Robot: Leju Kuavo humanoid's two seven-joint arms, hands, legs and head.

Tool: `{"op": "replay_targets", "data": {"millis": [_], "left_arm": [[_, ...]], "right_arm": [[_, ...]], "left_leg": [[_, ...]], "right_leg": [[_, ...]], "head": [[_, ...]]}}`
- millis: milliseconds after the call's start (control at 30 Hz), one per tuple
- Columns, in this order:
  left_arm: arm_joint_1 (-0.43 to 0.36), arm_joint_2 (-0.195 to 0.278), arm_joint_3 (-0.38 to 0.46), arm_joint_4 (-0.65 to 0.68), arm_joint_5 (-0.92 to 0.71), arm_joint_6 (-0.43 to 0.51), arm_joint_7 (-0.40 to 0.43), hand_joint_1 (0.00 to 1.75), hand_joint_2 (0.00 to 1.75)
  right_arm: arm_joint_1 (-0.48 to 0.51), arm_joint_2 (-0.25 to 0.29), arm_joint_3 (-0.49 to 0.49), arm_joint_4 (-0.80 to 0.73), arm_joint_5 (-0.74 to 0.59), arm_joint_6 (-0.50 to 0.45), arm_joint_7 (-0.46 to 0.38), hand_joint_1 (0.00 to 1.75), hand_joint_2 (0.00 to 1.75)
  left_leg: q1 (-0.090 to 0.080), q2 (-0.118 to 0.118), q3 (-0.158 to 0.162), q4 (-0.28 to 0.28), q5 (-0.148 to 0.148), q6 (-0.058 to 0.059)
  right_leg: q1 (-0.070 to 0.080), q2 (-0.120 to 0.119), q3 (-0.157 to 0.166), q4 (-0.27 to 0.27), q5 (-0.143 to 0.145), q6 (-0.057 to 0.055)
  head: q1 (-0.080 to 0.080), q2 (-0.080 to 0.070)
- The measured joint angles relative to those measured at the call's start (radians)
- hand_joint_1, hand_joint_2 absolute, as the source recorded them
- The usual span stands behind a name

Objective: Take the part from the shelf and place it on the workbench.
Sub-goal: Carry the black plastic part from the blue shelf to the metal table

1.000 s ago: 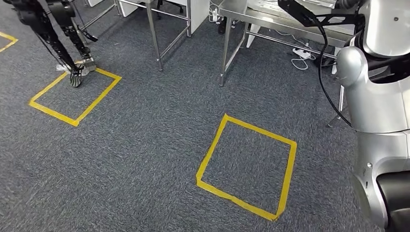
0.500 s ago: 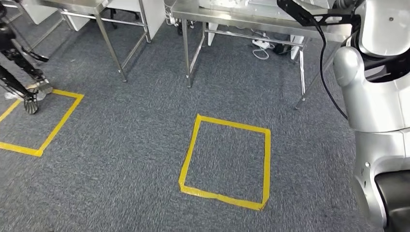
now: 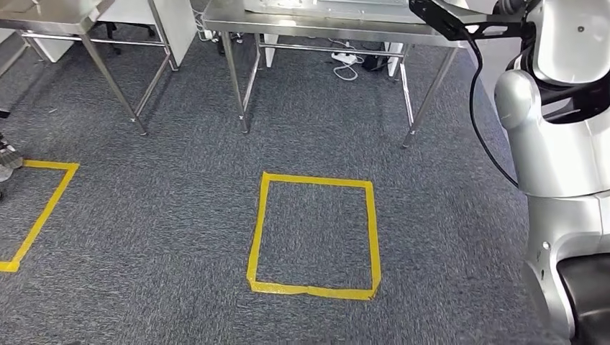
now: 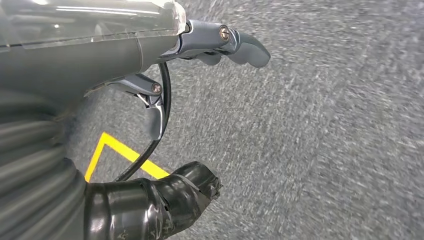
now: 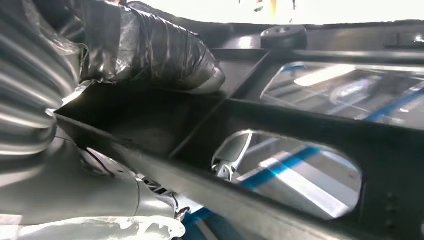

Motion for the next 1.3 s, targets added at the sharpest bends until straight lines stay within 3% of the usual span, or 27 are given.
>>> {"op": "replay_targets", "data": {"millis": [67, 133, 200, 233, 267, 300, 367, 433, 467, 567, 633, 733, 767, 800, 833, 900, 967, 1033, 1133, 1233, 1300], "left_arm": [[-0.003, 0.0, 0.0, 0.0, 0.0, 0.0, 0.0, 0.0, 1.75], [-0.005, 0.0, 0.0, 0.0, -0.001, 0.0, 0.0, 0.0, 1.75], [-0.001, 0.002, 0.0, 0.0, -0.001, 0.0, 0.0, 0.0, 1.75], [0.001, 0.002, 0.0, 0.0, -0.001, 0.0, 0.0, 0.0, 1.75], [0.003, 0.003, 0.0, 0.0, -0.003, 0.001, 0.0, 0.0, 1.75], [0.004, 0.003, 0.0, 0.0, -0.004, 0.001, 0.0, 0.0, 1.75], [0.004, 0.004, 0.0, 0.0, -0.004, 0.004, 0.006, 0.0, 1.75], [0.003, 0.005, 0.001, 0.0, 0.0, 0.011, 0.02, 0.0, 1.75], [0.003, 0.006, 0.002, 0.0, 0.001, 0.015, 0.028, 0.0, 1.75], [-0.001, 0.006, 0.005, 0.0, 0.003, 0.021, 0.044, 0.0, 1.75], [-0.001, 0.006, 0.007, 0.0, 0.003, 0.021, 0.047, 0.0, 1.75], [-0.001, 0.005, 0.009, 0.0, 0.002, 0.021, 0.047, 0.0, 1.75], [-0.001, 0.005, 0.011, 0.0, 0.002, 0.02, 0.048, 0.0, 1.75], [0.0, 0.005, 0.013, 0.0, 0.001, 0.021, 0.049, 0.0, 1.75], [-0.001, 0.005, 0.015, 0.0, 0.001, 0.021, 0.05, 0.0, 1.75], [-0.001, 0.004, 0.019, 0.0, 0.0, 0.022, 0.053, 0.0, 1.75], [-0.001, 0.003, 0.021, 0.0, 0.0, 0.022, 0.053, 0.0, 1.75], [-0.002, 0.002, 0.022, 0.0, 0.0, 0.023, 0.053, 0.0, 1.75], [-0.003, 0.001, 0.022, 0.0, 0.0, 0.023, 0.051, 0.0, 1.75], [-0.002, 0.003, 0.022, 0.0, 0.0, 0.025, 0.05, 0.0, 1.75], [0.0, 0.004, 0.023, 0.0, 0.0, 0.025, 0.05, 0.0, 1.75]], "right_arm": [[0.0, -0.001, 0.0, -0.001, 0.0, -0.002, 0.0, 1.75, 1.75], [-0.002, -0.002, 0.001, -0.003, 0.0, -0.005, 0.002, 1.75, 1.75], [-0.002, 0.0, 0.004, -0.004, 0.0, -0.003, -0.001, 1.75, 1.75], [0.0, 0.001, 0.006, -0.002, 0.0, 0.0, -0.003, 1.75, 1.75], [0.002, 0.002, 0.008, 0.0, 0.0, 0.002, -0.008, 1.75, 1.75], [0.003, 0.003, 0.009, 0.003, 0.0, 0.005, -0.012, 1.75, 1.75], [0.004, 0.004, 0.013, 0.012, 0.0, 0.009, -0.021, 1.75, 1.75], [0.004, 0.006, 0.02, 0.024, 0.0, 0.009, -0.026, 1.75, 1.75], [0.004, 0.008, 0.023, 0.031, 0.0, 0.008, -0.026, 1.75, 1.75], [0.003, 0.01, 0.028, 0.046, 0.0, 0.007, -0.027, 1.75, 1.75], [0.0, 0.01, 0.03, 0.052, 0.0, 0.007, -0.027, 1.75, 1.75], [-0.004, 0.01, 0.033, 0.064, 0.0, 0.007, -0.029, 1.75, 1.75], [-0.004, 0.011, 0.034, 0.068, 0.0, 0.007, -0.029, 1.75, 1.75], [-0.004, 0.011, 0.034, 0.073, 0.0, 0.007, -0.029, 1.75, 1.75], [-0.004, 0.011, 0.035, 0.076, 0.0, 0.007, -0.03, 1.75, 1.75], [-0.005, 0.011, 0.035, 0.081, 0.0, 0.007, -0.033, 1.75, 1.75], [-0.008, 0.011, 0.036, 0.084, 0.0, 0.006, -0.037, 1.75, 1.75], [-0.009, 0.012, 0.037, 0.089, 0.0, 0.005, -0.042, 1.75, 1.75], [-0.009, 0.016, 0.038, 0.093, -0.001, 0.003, -0.051, 1.75, 1.75], [-0.009, 0.022, 0.04, 0.098, -0.001, 0.0, -0.054, 1.75, 1.75], [-0.005, 0.027, 0.041, 0.102, -0.002, 0.0, -0.055, 1.75, 1.75]], "left_leg": [[-0.001, 0.013, 0.009, -0.002, -0.008, -0.011], [0.001, -0.024, -0.005, 0.041, -0.038, -0.017], [0.003, -0.078, -0.068, 0.162, -0.092, -0.019], [0.002, -0.09, -0.108, 0.227, -0.112, -0.021], [0.002, -0.095, -0.14, 0.27, -0.116, -0.022], [0.002, -0.097, -0.155, 0.276, -0.098, -0.021], [0.002, -0.097, -0.132, 0.181, -0.014, -0.019], [0.0, -0.101, -0.088, 0.068, 0.041, -0.012], [-0.002, -0.103, -0.078, 0.04, 0.048, -0.008], [-0.003, -0.104, -0.072, 0.026, 0.047, 0.009], [0.001, -0.102, -0.067, 0.016, 0.051, 0.021], [0.003, -0.102, -0.064, 0.011, 0.052, 0.03], [0.003, -0.102, -0.064, 0.011, 0.052, 0.03], [0.003, -0.102, -0.063, 0.011, 0.051, 0.03], [0.004, -0.102, -0.061, 0.012, 0.049, 0.029], [0.004, -0.102, -0.055, 0.011, 0.046, 0.026], [0.003, -0.101, -0.053, 0.011, 0.043, 0.018], [0.003, -0.099, -0.054, 0.008, 0.044, 0.007], [0.003, -0.097, -0.057, 0.025, 0.027, -0.009], [0.004, -0.099, -0.13, 0.175, -0.05, -0.013], [0.004, -0.099, -0.185, 0.272, -0.076, -0.017]], "right_leg": [[-0.002, 0.021, 0.006, -0.011, 0.001, -0.009], [-0.01, 0.036, 0.02, -0.024, 0.003, -0.02], [-0.013, 0.05, 0.027, -0.029, 0.001, -0.03], [-0.012, 0.059, 0.027, -0.028, 0.0, -0.033], [-0.011, 0.068, 0.028, -0.026, -0.002, -0.035], [-0.011, 0.076, 0.029, -0.024, -0.005, -0.035], [-0.011, 0.088, 0.033, -0.013, -0.015, -0.031], [-0.009, 0.097, 0.032, 0.002, -0.027, -0.023], [-0.008, 0.1, 0.029, 0.007, -0.031, -0.017], [-0.008, 0.102, 0.024, 0.009, -0.032, -0.003], [-0.011, 0.092, 0.013, 0.037, -0.054, 0.009], [-0.021, 0.08, -0.068, 0.204, -0.134, 0.026], [-0.025, 0.078, -0.096, 0.254, -0.148, 0.03], [-0.028, 0.077, -0.109, 0.274, -0.144, 0.032], [-0.03, 0.076, -0.102, 0.254, -0.121, 0.032], [-0.03, 0.071, -0.044, 0.126, -0.049, 0.025], [-0.022, 0.066, 0.007, 0.019, -0.013, 0.014], [-0.013, 0.066, 0.017, -0.003, -0.016, 0.005], [-0.017, 0.068, 0.032, -0.024, -0.008, -0.013], [-0.02, 0.068, 0.042, -0.036, -0.004, -0.028], [-0.017, 0.069, 0.041, -0.033, -0.007, -0.031]], "head": [[0.0, 0.0], [-0.001, 0.0], [-0.002, 0.0], [-0.002, 0.0], [-0.003, 0.0], [-0.003, 0.0], [-0.003, 0.0], [-0.002, 0.0], [-0.002, 0.0], [-0.002, 0.0], [-0.002, 0.0], [-0.001, 0.0], [-0.001, 0.0], [-0.001, 0.0], [-0.001, 0.0], [-0.001, 0.0], [-0.001, 0.0], [-0.002, 0.0], [-0.002, 0.0], [-0.004, 0.0], [-0.004, 0.0]]}}
